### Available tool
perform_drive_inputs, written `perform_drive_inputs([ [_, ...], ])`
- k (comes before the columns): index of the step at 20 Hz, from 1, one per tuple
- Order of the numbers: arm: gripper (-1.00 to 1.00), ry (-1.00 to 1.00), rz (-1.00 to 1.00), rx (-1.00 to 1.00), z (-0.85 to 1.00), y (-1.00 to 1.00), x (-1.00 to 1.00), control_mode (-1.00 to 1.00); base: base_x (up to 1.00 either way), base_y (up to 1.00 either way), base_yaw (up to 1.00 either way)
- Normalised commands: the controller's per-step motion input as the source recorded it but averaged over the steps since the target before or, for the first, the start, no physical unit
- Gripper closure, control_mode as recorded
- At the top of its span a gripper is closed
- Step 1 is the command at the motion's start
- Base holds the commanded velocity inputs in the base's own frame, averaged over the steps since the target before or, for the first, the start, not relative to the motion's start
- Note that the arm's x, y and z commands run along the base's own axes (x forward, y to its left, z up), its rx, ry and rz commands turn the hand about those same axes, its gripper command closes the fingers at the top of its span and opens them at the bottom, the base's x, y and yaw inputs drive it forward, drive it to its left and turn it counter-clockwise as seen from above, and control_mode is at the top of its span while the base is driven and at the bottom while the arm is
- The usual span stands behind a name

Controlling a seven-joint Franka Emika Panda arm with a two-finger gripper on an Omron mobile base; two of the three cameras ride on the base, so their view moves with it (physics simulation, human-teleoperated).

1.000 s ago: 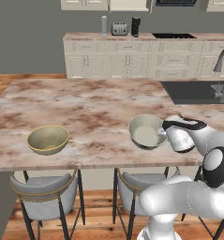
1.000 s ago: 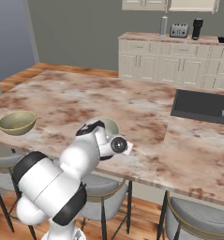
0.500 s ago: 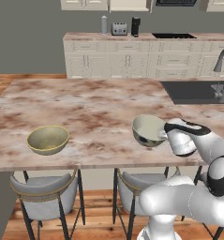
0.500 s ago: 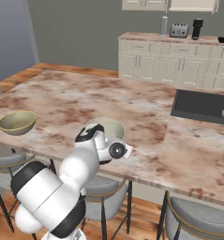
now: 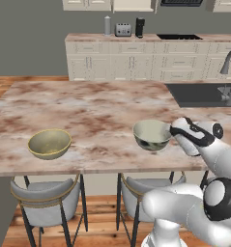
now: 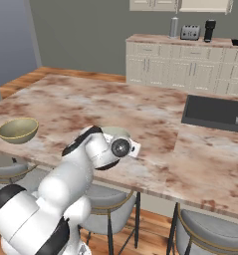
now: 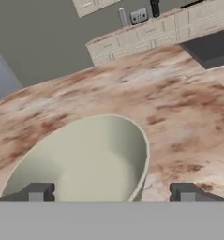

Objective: Pick up the bowls from the cabinet and place each bowl in front of a stool on the dining counter.

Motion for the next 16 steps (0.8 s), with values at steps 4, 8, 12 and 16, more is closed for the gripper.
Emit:
perform_drive_inputs([
  [4,-1.00,0.06,0.00,-0.08,1.00,-0.34,-0.28,-1.00,0.00,0.00,0.00],
  [8,-1.00,0.28,0.00,-0.12,1.00,-0.51,-0.61,-1.00,0.00,0.00,0.00],
  [12,-1.00,0.34,0.00,-0.13,0.86,-0.33,-0.82,-1.00,0.00,0.00,0.00],
  [16,-1.00,0.25,0.06,-0.15,0.44,-0.04,-0.96,-1.00,0.00,0.00,0.00],
])
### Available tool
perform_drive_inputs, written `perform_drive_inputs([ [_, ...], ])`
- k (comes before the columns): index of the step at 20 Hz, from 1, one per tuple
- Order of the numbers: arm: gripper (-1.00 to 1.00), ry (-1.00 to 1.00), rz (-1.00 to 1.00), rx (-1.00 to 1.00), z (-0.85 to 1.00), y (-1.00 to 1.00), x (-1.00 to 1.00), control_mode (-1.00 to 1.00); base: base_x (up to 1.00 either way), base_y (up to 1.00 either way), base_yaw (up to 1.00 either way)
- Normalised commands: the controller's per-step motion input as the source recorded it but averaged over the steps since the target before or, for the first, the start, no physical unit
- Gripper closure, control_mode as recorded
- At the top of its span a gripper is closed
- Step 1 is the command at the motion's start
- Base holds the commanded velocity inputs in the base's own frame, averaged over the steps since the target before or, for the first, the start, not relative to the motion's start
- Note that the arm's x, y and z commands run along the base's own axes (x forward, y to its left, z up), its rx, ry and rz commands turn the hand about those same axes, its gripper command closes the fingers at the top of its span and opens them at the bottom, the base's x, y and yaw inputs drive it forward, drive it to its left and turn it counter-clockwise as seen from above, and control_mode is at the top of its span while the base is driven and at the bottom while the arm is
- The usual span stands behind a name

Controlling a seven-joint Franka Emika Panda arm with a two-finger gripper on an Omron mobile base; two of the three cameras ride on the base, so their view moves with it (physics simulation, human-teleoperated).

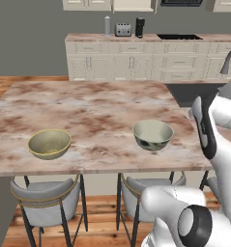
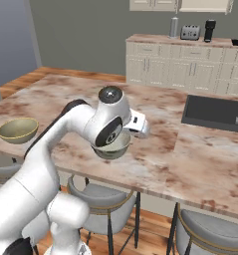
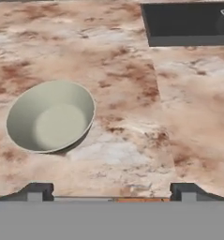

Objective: Pick up the bowls from the cabinet and place each bowl in front of a stool on the dining counter.

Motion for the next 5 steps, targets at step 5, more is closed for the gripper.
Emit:
perform_drive_inputs([
  [5,-1.00,0.03,0.13,-0.14,-0.03,0.24,-1.00,-1.00,0.00,0.00,0.00],
])
